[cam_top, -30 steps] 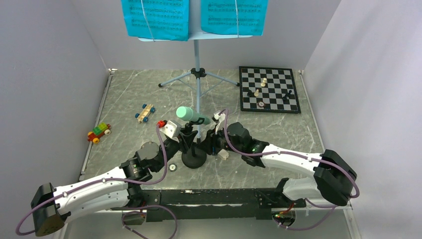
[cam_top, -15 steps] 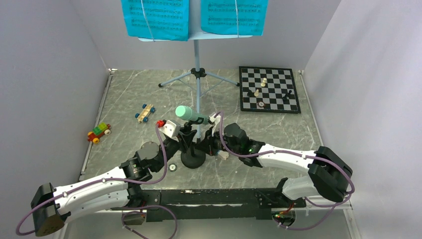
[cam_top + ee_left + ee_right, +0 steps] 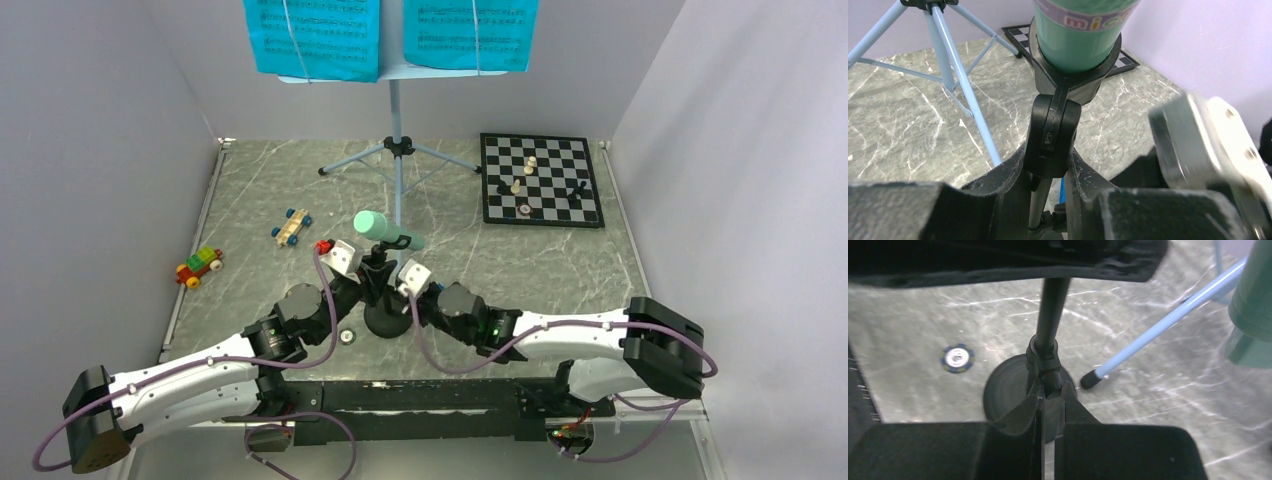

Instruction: Pack up the instrument practice props

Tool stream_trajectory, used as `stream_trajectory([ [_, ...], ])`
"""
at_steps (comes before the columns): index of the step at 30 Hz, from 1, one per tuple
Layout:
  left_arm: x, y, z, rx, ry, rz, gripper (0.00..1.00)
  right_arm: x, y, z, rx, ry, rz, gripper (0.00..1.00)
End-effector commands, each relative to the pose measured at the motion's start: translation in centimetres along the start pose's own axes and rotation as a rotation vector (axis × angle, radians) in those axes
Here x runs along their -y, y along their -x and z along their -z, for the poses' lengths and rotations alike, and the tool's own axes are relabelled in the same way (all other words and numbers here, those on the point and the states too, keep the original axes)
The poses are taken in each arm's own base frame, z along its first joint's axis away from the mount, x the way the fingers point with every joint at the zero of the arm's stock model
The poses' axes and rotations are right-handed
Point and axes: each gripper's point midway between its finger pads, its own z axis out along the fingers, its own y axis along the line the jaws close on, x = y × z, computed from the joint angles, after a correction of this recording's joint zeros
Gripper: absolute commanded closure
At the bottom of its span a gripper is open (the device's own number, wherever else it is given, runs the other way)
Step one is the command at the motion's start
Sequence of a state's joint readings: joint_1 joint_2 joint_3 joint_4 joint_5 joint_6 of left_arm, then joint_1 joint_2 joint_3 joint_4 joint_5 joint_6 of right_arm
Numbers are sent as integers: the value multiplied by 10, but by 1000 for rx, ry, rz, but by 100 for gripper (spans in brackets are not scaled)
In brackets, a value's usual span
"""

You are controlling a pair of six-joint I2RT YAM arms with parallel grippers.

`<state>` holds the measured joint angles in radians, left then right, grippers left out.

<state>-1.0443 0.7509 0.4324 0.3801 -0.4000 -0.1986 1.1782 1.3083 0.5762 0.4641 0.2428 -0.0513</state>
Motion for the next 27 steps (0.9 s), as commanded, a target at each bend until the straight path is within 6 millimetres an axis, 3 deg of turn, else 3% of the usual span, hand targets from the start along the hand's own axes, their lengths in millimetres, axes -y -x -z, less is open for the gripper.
stream_trajectory([
  [1,-1,-27,4,-81,6,18,100,49,8,11,27,-295,311,100],
  [7,-2,-37,6,-100,4,29,100,52,15,23,43,-418,543,100],
  [18,0,-57,5,-154,1,36,100,45,6,26,-9,-644,1055,100],
  [24,-2,-59,6,-163,10,28,100,36,6,32,13,-618,982,100],
  [27,-4,-58,7,-158,16,25,100,37,17,38,23,-602,918,100],
])
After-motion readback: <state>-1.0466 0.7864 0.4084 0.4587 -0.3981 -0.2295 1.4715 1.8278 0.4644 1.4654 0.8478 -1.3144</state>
